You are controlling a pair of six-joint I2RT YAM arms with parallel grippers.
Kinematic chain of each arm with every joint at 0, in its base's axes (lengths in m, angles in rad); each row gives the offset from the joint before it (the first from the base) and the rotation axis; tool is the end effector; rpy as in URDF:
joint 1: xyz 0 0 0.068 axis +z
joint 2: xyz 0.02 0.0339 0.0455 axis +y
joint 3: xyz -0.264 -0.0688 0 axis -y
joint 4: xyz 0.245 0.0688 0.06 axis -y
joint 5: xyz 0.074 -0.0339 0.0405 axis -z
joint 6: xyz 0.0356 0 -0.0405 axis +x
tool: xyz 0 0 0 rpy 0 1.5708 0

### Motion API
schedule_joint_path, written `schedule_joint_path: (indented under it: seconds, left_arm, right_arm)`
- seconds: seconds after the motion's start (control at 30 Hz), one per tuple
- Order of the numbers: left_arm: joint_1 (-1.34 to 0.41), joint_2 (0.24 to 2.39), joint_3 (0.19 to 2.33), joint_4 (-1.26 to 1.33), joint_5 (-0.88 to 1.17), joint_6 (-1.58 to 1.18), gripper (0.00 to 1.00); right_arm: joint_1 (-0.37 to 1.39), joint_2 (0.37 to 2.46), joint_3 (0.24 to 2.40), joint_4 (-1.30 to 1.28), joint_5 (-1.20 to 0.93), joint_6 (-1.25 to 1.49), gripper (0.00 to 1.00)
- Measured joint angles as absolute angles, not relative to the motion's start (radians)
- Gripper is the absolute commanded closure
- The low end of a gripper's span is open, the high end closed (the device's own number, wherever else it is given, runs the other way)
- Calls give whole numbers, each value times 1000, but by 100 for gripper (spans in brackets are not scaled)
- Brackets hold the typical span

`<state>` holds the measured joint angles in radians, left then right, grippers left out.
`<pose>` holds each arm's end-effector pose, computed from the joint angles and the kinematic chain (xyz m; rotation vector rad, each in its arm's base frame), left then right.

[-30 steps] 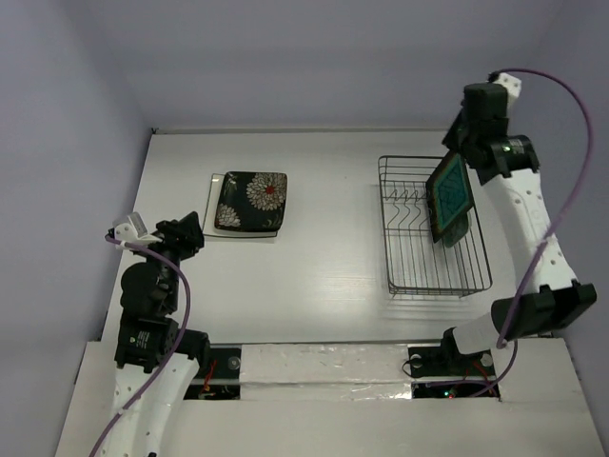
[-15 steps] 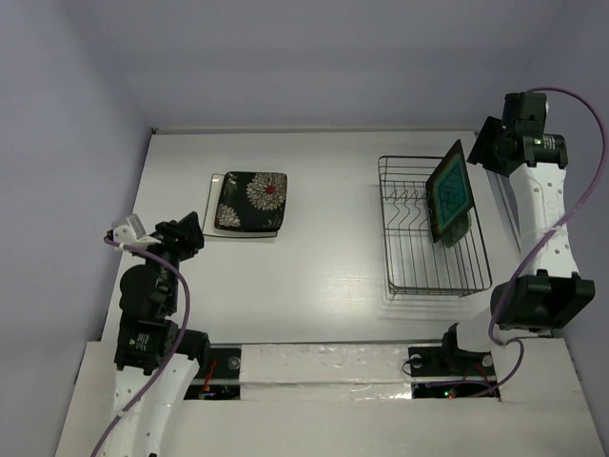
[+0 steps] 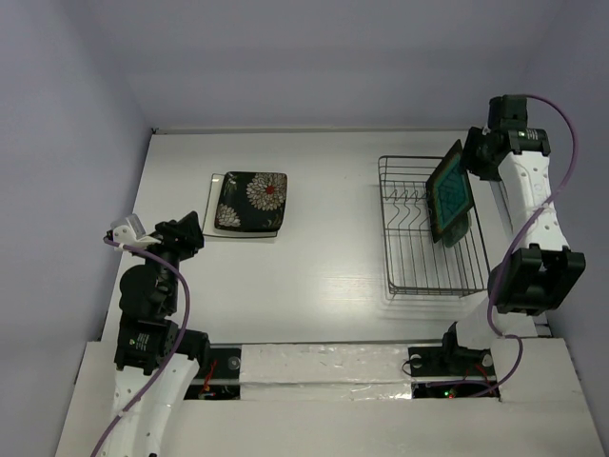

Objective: Unload the plates from the dish rack

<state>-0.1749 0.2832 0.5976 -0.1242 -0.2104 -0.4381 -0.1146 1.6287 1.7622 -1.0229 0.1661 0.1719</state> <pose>0.0878 -0.0080 0.3407 -0.3568 1.3481 -0.3661 0.3359 -0.0446 0.3844 0.4214 2.4152 -0.1790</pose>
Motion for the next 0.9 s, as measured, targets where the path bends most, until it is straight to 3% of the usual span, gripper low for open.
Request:
schedule_joint_path:
  seconds: [0.27,0.63,0.8,0.9]
  left_arm:
    - [-176,284,598,-123,-210,-438,47]
    - [-176,288,597,-123,-210,-438,47]
    - [-176,288,597,-123,-210,-438,47]
    - [-176,288,597,-123,-210,-438,47]
  right_arm:
    - [-115,1649,1725,-1019,153,170,65]
    - [-109,1673,1724,-1019,145,171,68]
    - [-80,1689,1730,-1024,176,139,93]
    - [-47,1698,1744,-1040,223,77,100]
